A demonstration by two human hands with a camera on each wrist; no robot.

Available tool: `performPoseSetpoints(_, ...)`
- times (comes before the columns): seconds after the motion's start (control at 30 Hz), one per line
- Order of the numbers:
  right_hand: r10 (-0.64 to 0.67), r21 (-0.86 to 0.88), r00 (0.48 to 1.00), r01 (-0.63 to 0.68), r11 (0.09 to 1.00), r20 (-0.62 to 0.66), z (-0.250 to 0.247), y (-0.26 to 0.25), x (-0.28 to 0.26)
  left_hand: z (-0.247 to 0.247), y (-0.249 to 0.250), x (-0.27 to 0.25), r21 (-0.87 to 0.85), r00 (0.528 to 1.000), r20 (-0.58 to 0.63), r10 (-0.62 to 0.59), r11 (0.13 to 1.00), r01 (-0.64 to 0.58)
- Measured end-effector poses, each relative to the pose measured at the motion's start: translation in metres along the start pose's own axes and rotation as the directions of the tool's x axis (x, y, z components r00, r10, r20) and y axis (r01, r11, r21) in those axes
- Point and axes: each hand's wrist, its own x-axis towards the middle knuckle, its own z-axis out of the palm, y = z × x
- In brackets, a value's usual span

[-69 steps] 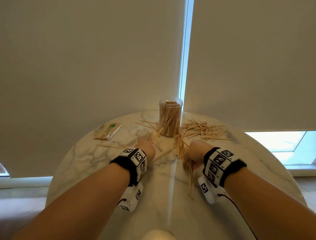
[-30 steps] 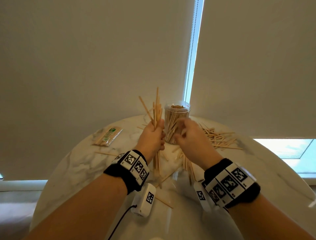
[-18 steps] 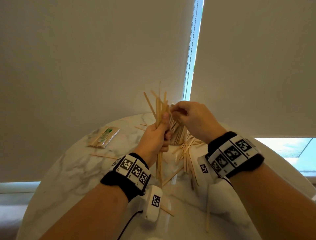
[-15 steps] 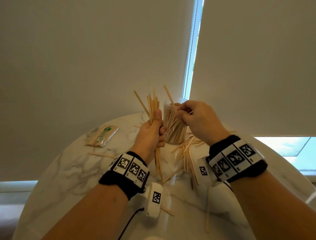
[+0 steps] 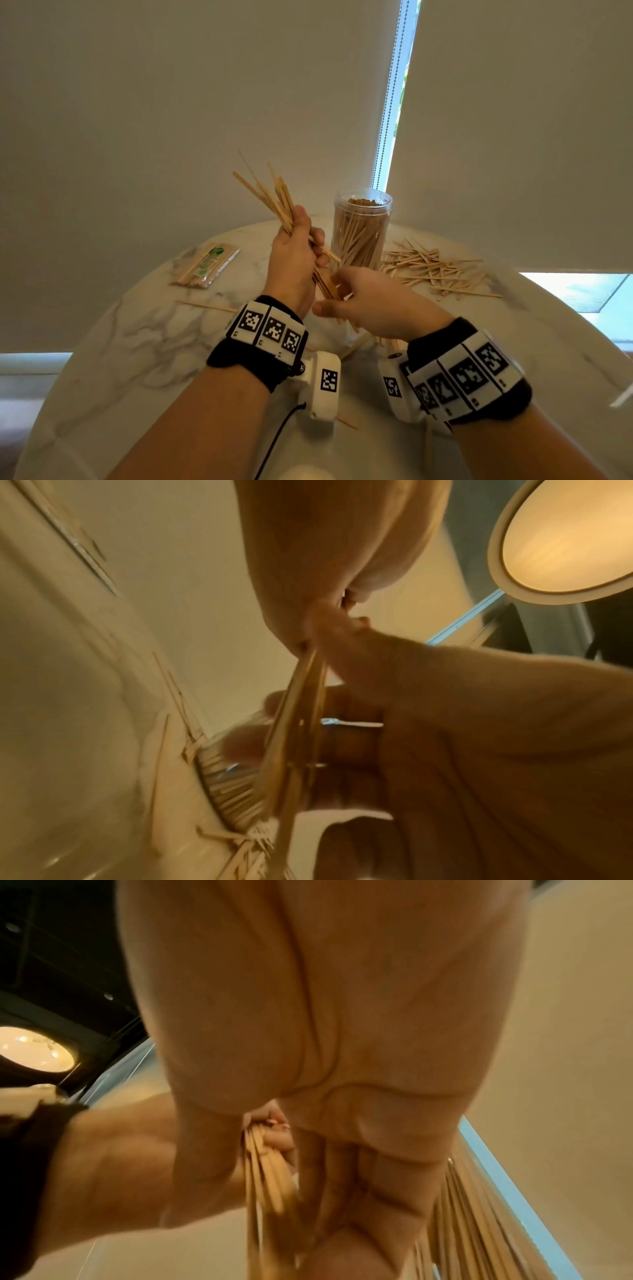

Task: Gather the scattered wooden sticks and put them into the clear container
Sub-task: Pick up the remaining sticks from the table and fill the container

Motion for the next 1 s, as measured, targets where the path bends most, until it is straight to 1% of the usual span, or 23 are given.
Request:
performPoseSetpoints(0.03,-0.005,-0.055,1.0,0.006,0.998,0.013,0.001,0.0,0.001,0.002,-0.001,0.001,-0.022,1.0,-0.006,0.004,1.0,-0.004)
performPoseSetpoints(0.07,-0.012,-0.067,1.0,0.012,0.998,0.003,0.001,-0.001,0.0,0.003,-0.002,0.0,-0.035,1.0,-0.01,0.001,0.999,-0.001)
performPoseSetpoints(0.13,-0.004,-0.022,1.0,0.004,1.0,0.007,0.001,0.001,0.0,0.004,-0.005,-0.002,-0.071,1.0,-0.015,-0.014,0.997,0.013)
performPoseSetpoints(0.23,0.03,-0.049,0.996,-0.026,0.998,0.086,0.001,0.001,-0.003,0.007,-0.002,-0.003,-0.191,1.0,0.005,-0.012,0.981,0.013)
performPoseSetpoints(0.3,0.092,0.039,0.982,-0.1,0.994,0.167,0.001,0.001,-0.005,0.009,0.0,-0.003,-0.195,1.0,0.011,0.024,0.981,-0.021)
performPoseSetpoints(0.33,0.095,0.074,0.978,-0.11,0.991,0.187,0.001,-0.001,-0.006,0.011,-0.001,-0.003,-0.158,0.999,0.019,0.044,0.987,-0.04)
performPoseSetpoints(0.37,0.074,0.077,0.98,-0.09,0.993,0.185,0.001,-0.002,-0.007,0.013,-0.003,-0.005,-0.106,0.998,0.035,0.059,0.993,-0.055)
performPoseSetpoints(0.47,-0.005,-0.027,0.989,0.009,1.0,0.145,-0.002,-0.006,-0.003,0.019,-0.008,-0.01,0.051,0.993,0.096,0.062,0.996,-0.068)
performPoseSetpoints(0.53,0.007,-0.016,0.99,-0.005,1.0,0.142,-0.007,-0.005,-0.004,0.019,-0.003,-0.011,0.114,0.991,0.114,0.074,0.99,-0.087)
performPoseSetpoints(0.57,0.036,-0.009,0.992,-0.035,0.999,0.118,-0.012,-0.001,-0.005,0.017,0.001,-0.01,0.147,0.99,0.114,0.087,0.984,-0.104)
performPoseSetpoints(0.6,0.052,-0.007,0.997,-0.051,0.999,0.057,-0.02,0.002,-0.006,0.015,0.003,-0.008,0.195,0.988,0.113,0.102,0.973,-0.123)
performPoseSetpoints(0.63,0.051,0.01,0.998,-0.05,0.999,-0.045,-0.028,0.006,-0.008,0.012,0.003,-0.006,0.262,0.986,0.122,0.115,0.954,-0.143)
performPoseSetpoints(0.67,0.039,0.076,0.985,-0.027,0.997,-0.17,-0.038,0.01,-0.01,0.009,0.004,-0.004,0.343,0.981,0.151,0.124,0.924,-0.17)
performPoseSetpoints(0.7,0.043,0.181,0.956,0.01,0.983,-0.289,-0.049,0.013,-0.013,0.007,0.003,-0.004,0.426,0.971,0.199,0.131,0.881,-0.206)
performPoseSetpoints(0.73,0.063,0.303,0.92,0.062,0.951,-0.387,-0.06,0.015,-0.017,0.007,0.003,-0.005,0.508,0.954,0.268,0.132,0.823,-0.256)
performPoseSetpoints(0.77,0.087,0.411,0.883,0.126,0.903,-0.461,-0.069,0.016,-0.021,0.008,0.003,-0.006,0.581,0.932,0.343,0.119,0.752,-0.31)
performPoseSetpoints(0.8,0.103,0.472,0.846,0.187,0.862,-0.524,-0.078,0.016,-0.027,0.01,0.004,-0.009,0.646,0.908,0.411,0.086,0.675,-0.356)
performPoseSetpoints(0.83,0.101,0.489,0.807,0.247,0.836,-0.581,-0.084,0.016,-0.032,0.012,0.004,-0.011,0.702,0.888,0.457,0.046,0.595,-0.392)
performPoseSetpoints(0.87,0.082,0.463,0.767,0.295,0.836,-0.636,-0.09,0.014,-0.039,0.014,0.004,-0.014,0.748,0.874,0.485,0.002,0.517,-0.416)
performPoseSetpoints(0.9,0.055,0.393,0.721,0.31,0.866,-0.691,-0.094,0.013,-0.043,0.016,0.003,-0.016,0.779,0.86,0.509,-0.042,0.448,-0.439)
performPoseSetpoints(0.97,-0.027,0.205,0.633,0.291,0.934,-0.773,-0.097,0.011,-0.048,0.02,0.0,-0.02,0.795,0.82,0.56,-0.117,0.355,-0.492)
performPoseSetpoints(1.0,-0.06,0.13,0.628,0.252,0.959,-0.776,-0.095,0.012,-0.045,0.023,-0.001,-0.022,0.791,0.804,0.578,-0.138,0.336,-0.511)
